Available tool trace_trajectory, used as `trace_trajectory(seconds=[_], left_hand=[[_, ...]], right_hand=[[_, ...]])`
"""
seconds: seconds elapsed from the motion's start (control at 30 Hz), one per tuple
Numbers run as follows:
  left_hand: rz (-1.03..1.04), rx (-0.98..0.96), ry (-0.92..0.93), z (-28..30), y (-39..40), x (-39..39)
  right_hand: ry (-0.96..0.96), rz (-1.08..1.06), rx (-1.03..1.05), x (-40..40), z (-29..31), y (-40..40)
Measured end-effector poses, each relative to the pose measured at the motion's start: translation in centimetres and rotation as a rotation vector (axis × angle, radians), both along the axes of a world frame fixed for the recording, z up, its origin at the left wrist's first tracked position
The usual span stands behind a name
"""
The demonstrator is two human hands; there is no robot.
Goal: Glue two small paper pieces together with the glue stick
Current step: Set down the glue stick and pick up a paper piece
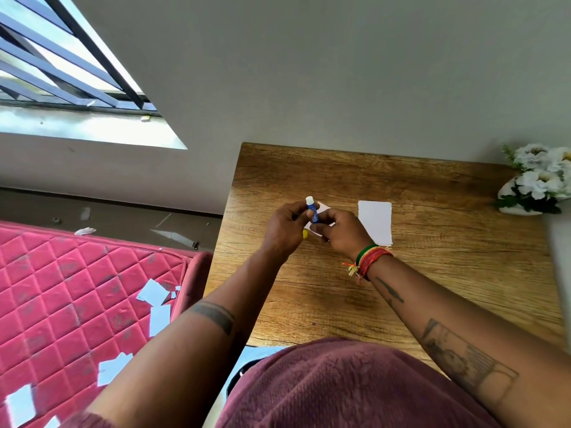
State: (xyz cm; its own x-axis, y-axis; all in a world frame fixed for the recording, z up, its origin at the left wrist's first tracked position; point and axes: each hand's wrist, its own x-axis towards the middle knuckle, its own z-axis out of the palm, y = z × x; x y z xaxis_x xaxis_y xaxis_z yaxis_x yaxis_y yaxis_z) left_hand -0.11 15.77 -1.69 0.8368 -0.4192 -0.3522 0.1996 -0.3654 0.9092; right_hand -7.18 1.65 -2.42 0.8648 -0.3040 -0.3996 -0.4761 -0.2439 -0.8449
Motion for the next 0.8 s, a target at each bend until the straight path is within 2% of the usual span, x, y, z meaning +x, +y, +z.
trace_trajectory(seconds=[0.13, 0.27, 0.37, 0.8], left_hand=[[0.035, 0.034, -0.019, -0.9, 0.3, 0.4], [0.158, 0.195, -0.099, -2.4, 1.8, 1.7], [0.14, 0.305, -0.154, -3.6, 3.5, 2.0], [0.041, 0.335, -0.157, -4.2, 4.7, 1.4]], right_hand=[[0.046, 0.033, -0.014, 0.2, -0.3, 0.1], [0.053, 0.116, -0.267, 0.2, -1.0, 0.2], [0.03, 0.164, -0.366, 0.6, -1.3, 0.9], [-0.017, 0.055, -0.431, -0.6, -1.7, -2.0]])
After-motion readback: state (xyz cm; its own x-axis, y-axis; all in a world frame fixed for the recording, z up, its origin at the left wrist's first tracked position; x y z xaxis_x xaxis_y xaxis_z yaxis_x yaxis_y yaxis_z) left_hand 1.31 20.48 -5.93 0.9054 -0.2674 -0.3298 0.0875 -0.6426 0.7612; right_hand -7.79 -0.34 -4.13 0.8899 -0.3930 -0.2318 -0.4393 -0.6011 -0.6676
